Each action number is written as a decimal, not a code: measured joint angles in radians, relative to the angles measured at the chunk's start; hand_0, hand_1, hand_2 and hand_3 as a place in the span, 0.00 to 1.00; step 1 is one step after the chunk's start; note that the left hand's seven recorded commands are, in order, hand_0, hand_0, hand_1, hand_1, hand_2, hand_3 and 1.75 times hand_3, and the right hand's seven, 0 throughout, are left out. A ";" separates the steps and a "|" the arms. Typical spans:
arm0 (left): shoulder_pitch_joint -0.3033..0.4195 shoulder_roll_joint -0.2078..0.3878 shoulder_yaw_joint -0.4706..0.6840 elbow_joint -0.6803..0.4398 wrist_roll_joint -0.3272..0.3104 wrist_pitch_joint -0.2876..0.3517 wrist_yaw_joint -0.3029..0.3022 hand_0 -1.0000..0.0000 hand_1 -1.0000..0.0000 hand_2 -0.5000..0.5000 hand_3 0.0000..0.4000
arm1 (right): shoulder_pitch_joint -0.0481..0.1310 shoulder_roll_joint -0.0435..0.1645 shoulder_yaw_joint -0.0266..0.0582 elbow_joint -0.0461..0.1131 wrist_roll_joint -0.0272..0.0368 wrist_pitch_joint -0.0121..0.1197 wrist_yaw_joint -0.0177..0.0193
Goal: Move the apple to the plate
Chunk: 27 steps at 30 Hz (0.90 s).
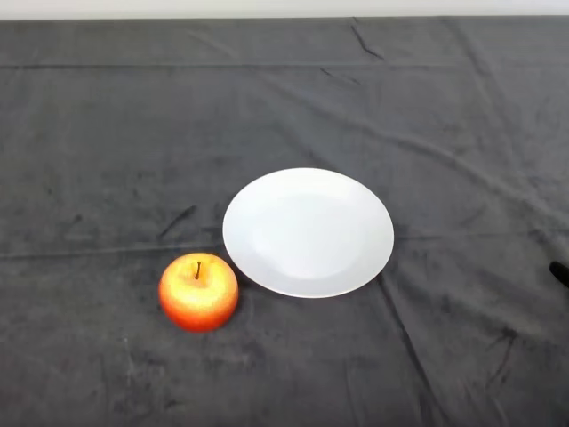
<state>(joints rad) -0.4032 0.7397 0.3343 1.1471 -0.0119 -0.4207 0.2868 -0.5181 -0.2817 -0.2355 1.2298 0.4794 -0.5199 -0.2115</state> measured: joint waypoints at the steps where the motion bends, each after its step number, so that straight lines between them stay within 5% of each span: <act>1: -0.012 -0.001 -0.014 0.000 0.009 -0.003 -0.011 1.00 1.00 0.50 0.00 | 0.000 0.000 0.0013 0.000 0.0008 0.000 -0.0001; 12: -0.049 -0.026 -0.094 0.000 0.061 -0.065 -0.104 1.00 1.00 0.50 0.00 | 0.000 -0.002 0.0143 -0.003 0.0063 0.000 -0.0002; 21: -0.053 -0.062 -0.156 -0.007 0.086 -0.075 -0.215 1.00 1.00 0.50 0.00 | 0.000 -0.003 0.0163 -0.005 0.0074 -0.001 -0.0004; 27: -0.050 -0.083 -0.176 -0.132 0.093 -0.047 -0.294 1.00 1.00 0.50 0.00 | 0.000 -0.004 0.0166 -0.006 0.0074 -0.001 -0.0008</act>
<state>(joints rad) -0.4528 0.6564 0.1583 1.0149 0.0810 -0.4675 -0.0074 -0.5177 -0.2860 -0.2189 1.2242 0.4869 -0.5207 -0.2122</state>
